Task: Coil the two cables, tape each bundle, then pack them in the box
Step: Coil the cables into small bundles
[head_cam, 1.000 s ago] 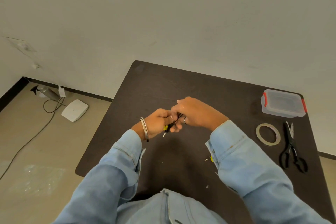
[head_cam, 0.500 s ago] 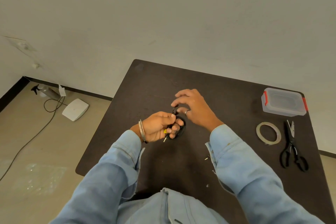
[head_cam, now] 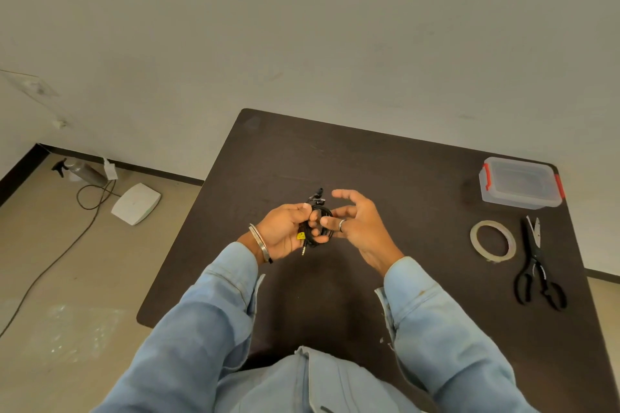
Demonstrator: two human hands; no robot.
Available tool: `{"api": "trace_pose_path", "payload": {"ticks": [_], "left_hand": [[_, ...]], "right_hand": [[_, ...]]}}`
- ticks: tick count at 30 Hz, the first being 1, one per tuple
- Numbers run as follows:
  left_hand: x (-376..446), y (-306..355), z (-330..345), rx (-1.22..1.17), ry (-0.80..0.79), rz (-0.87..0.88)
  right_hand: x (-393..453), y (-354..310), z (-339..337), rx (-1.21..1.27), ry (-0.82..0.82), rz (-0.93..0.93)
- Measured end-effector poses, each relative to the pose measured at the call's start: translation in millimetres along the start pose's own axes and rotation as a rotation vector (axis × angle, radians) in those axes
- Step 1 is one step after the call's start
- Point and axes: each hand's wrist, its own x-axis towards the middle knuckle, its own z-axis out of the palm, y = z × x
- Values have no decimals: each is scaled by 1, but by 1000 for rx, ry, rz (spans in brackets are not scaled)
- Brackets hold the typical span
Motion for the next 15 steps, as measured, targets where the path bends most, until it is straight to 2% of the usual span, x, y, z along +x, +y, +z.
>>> {"api": "trace_pose_path", "payload": {"ticks": [3,4,7,10,13,15], "left_hand": [[2,0,3,28,55,28],[2,0,5,113,111,60],[9,-3,3,543,285,172],[15,-3,-3,977,273,219],[15,0,-1,1323,304,159],[15,1,1,1497,329,164]], "right_hand": [[1,-1,0,-22,-19,-53],[2,-1,1,-61,6,-78],[3,1,0,-283,62,-238],[6,3,2,-631,-1,-461],[12,6,6,-1020,14,-490],[15,10,7,-1051,30,-480]]}}
